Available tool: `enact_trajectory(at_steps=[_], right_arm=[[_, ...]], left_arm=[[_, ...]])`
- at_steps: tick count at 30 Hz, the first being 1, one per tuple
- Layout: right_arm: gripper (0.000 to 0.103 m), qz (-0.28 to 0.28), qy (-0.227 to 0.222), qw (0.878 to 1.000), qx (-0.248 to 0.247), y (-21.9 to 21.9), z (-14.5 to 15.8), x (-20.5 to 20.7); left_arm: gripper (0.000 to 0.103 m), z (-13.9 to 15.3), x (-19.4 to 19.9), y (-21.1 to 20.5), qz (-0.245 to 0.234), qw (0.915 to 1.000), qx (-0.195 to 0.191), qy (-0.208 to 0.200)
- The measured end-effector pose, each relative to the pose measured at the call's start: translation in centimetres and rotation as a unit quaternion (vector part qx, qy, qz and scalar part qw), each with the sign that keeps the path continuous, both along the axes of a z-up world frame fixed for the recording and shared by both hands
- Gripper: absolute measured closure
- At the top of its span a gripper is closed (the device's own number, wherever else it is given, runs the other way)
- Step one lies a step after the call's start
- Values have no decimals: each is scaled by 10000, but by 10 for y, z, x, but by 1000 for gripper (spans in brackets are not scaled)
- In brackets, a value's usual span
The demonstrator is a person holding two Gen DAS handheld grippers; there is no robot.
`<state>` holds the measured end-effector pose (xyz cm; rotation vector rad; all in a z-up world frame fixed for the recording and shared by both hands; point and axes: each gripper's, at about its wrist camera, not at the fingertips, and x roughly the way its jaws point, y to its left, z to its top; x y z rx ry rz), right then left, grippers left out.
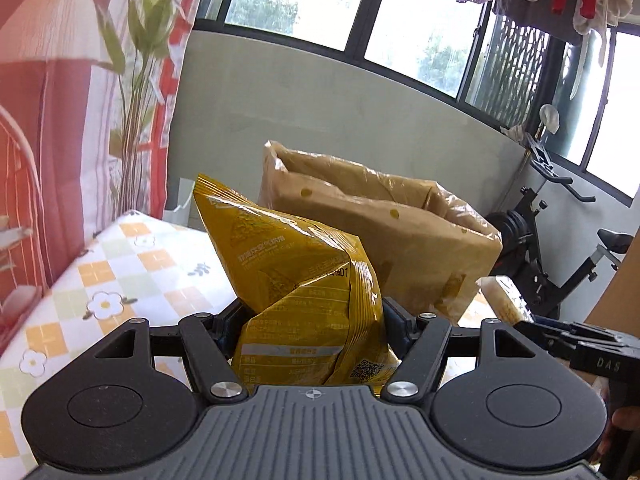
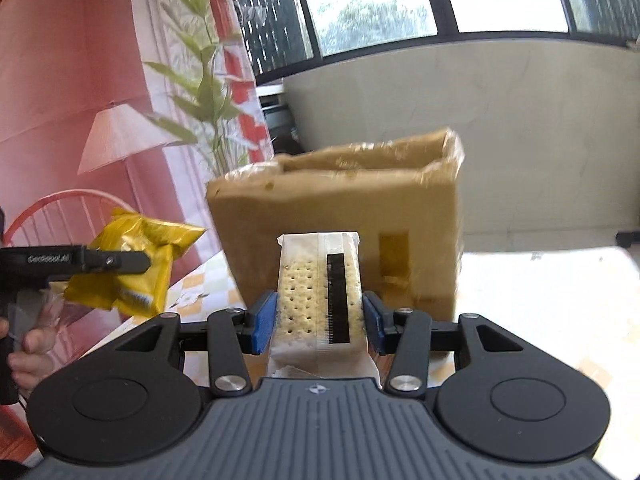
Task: Organize snacks
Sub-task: 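Carry the yellow bag and cracker packet over the open box and open both tools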
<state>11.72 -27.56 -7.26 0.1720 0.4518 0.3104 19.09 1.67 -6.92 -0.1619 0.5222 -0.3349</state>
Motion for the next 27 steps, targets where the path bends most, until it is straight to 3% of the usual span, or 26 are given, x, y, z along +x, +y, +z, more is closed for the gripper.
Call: enact_trajectory(at_steps=[10,20,27], right_arm=[[55,-141,-124,9997,-123,4,19,20],[55,-34,-590,9976,-370,10,54,62],[55,-258,-708,9962,-438,10,61,136]], left_arm=[[32,27,17,-5,-62,9990,150,-425],[32,70,55,-37,-298,9885,661,-1325],[32,61,124,-79,-194,9842,1363,-1110]])
